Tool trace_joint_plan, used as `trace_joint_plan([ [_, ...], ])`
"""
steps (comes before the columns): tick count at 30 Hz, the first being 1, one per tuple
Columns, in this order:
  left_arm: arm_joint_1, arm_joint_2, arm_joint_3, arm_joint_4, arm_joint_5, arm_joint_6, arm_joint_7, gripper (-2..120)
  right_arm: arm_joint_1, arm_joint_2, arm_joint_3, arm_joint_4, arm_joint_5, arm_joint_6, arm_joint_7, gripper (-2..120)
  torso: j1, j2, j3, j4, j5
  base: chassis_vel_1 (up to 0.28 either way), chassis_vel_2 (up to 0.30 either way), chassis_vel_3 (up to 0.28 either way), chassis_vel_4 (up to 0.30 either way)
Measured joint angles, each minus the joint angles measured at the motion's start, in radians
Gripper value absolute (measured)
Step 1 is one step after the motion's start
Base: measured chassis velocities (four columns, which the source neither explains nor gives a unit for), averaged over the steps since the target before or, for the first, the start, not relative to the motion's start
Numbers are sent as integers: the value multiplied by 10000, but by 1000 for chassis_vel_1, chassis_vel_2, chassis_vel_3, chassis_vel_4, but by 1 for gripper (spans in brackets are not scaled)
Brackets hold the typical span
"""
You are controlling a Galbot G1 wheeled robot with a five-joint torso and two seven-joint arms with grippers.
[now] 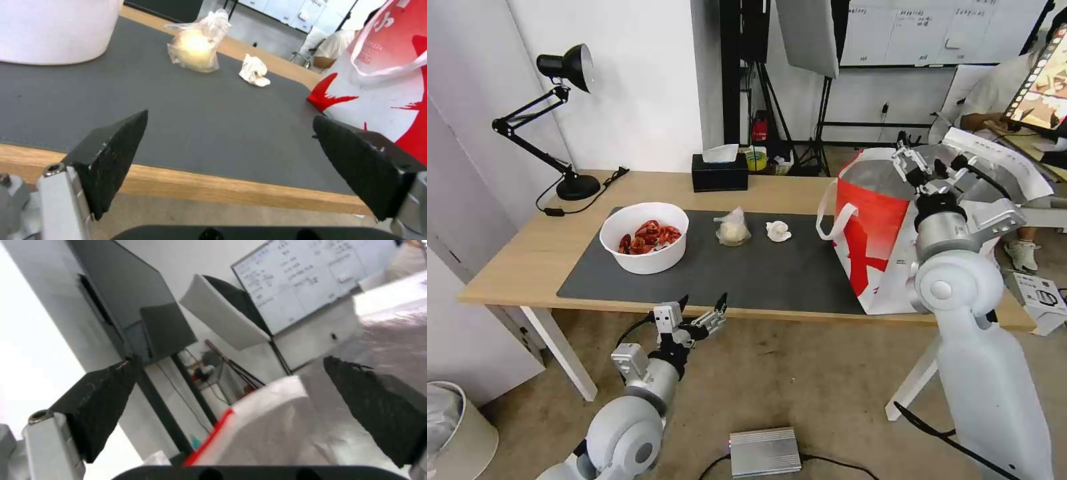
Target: Pick up the trash from the table and place it into the takeout bag.
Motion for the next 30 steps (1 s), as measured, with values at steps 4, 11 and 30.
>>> trace_joint_plan([
  [4,46,14,-28,-101,11,-5,-7,100,-39,7,-119,126,12,529,-691,100,0,0,0,0,0,0,0,0,0],
  [11,149,46,-100,-239,41,-16,-17,100,-363,-20,-402,594,202,885,-2261,100,0,0,0,1,0,0,0,0,0],
  [30,313,16,-313,-215,460,-228,18,100,-2287,-1892,-575,1376,-1269,-1400,-5321,100,0,0,0,-1,0,0,0,0,0],
])
